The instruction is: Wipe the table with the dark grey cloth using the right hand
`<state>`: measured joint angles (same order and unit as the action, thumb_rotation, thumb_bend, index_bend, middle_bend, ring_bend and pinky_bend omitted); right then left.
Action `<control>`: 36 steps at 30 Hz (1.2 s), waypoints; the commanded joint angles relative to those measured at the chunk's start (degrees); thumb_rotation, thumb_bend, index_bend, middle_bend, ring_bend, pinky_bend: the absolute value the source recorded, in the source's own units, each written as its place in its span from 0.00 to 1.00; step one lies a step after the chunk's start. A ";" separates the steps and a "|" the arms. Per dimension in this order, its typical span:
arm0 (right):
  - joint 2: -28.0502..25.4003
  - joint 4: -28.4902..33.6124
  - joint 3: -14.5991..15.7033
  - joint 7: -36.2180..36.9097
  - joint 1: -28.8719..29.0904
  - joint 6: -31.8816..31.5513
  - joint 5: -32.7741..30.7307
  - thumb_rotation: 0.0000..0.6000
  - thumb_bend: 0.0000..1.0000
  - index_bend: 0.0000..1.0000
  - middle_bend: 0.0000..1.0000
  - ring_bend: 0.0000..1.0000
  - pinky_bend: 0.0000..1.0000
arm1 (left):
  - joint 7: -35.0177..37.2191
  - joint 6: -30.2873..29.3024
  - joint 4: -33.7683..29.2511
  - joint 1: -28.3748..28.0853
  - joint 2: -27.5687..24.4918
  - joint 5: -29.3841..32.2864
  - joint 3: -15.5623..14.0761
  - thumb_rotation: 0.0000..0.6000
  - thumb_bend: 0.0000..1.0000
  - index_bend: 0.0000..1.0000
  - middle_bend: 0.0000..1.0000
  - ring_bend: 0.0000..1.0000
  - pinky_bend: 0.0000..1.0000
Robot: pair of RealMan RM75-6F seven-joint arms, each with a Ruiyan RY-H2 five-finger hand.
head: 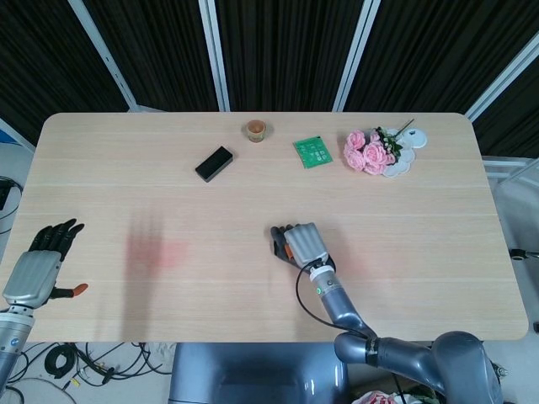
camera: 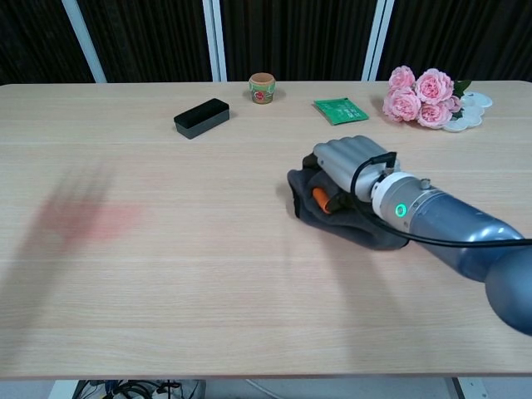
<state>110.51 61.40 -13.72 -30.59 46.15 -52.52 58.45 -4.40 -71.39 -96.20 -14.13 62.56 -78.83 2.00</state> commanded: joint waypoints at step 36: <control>1.02 9.99 1.57 4.62 2.02 0.73 6.42 1.00 0.61 0.70 0.58 0.59 0.72 | 0.13 0.09 -0.63 -0.23 0.05 0.19 0.28 1.00 0.00 0.00 0.00 0.00 0.00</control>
<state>110.56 69.96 -12.77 -26.72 47.66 -51.22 63.51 -4.26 -71.31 -96.83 -14.36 62.61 -78.64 2.28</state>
